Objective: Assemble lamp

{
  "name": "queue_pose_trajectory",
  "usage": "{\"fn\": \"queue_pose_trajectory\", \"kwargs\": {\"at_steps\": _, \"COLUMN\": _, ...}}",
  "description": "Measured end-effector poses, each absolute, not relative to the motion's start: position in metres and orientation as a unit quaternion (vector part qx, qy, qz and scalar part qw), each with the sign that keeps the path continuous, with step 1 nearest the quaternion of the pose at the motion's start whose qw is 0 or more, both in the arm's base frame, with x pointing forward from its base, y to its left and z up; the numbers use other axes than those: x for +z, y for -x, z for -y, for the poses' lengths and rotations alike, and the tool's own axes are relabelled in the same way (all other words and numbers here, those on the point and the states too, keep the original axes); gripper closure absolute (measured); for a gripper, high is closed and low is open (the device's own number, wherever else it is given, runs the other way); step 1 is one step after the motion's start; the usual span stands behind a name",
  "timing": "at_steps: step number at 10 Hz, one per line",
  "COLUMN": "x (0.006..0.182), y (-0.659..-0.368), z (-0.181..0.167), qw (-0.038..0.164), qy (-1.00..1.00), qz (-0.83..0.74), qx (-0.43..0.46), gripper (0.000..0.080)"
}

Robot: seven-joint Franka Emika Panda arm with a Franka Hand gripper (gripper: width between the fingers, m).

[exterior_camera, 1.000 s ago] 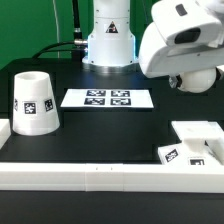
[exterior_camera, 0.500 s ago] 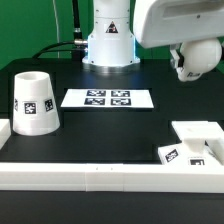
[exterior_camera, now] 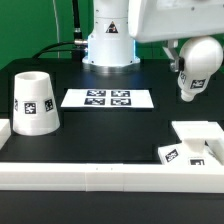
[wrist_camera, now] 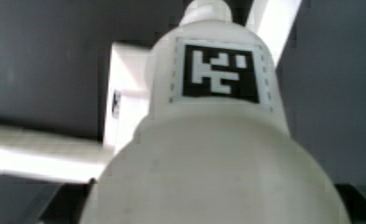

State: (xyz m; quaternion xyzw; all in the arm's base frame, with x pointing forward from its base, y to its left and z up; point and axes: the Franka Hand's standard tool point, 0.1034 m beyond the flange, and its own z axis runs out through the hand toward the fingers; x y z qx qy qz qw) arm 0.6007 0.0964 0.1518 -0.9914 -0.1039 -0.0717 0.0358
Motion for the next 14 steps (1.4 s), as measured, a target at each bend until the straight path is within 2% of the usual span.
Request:
{"fn": "queue_pose_trajectory", "kwargs": {"at_steps": 4, "x": 0.148, "y": -0.61, "z": -0.09, "qw": 0.026, "qy": 0.973, "qz": 0.108, "qx": -0.204, "gripper": 0.022}}
{"fn": "queue_pose_trajectory", "kwargs": {"at_steps": 5, "x": 0.152, "y": -0.623, "z": -0.085, "qw": 0.02, "qy": 0.963, "qz": 0.118, "qx": -0.243, "gripper": 0.022}}
{"fn": "queue_pose_trajectory", "kwargs": {"at_steps": 10, "x": 0.154, "y": -0.632, "z": -0.088, "qw": 0.019, "qy": 0.962, "qz": 0.128, "qx": -0.242, "gripper": 0.022}}
{"fn": "queue_pose_trajectory", "kwargs": {"at_steps": 14, "x": 0.145, "y": -0.639, "z": -0.088, "qw": 0.02, "qy": 0.962, "qz": 0.127, "qx": -0.24, "gripper": 0.022}}
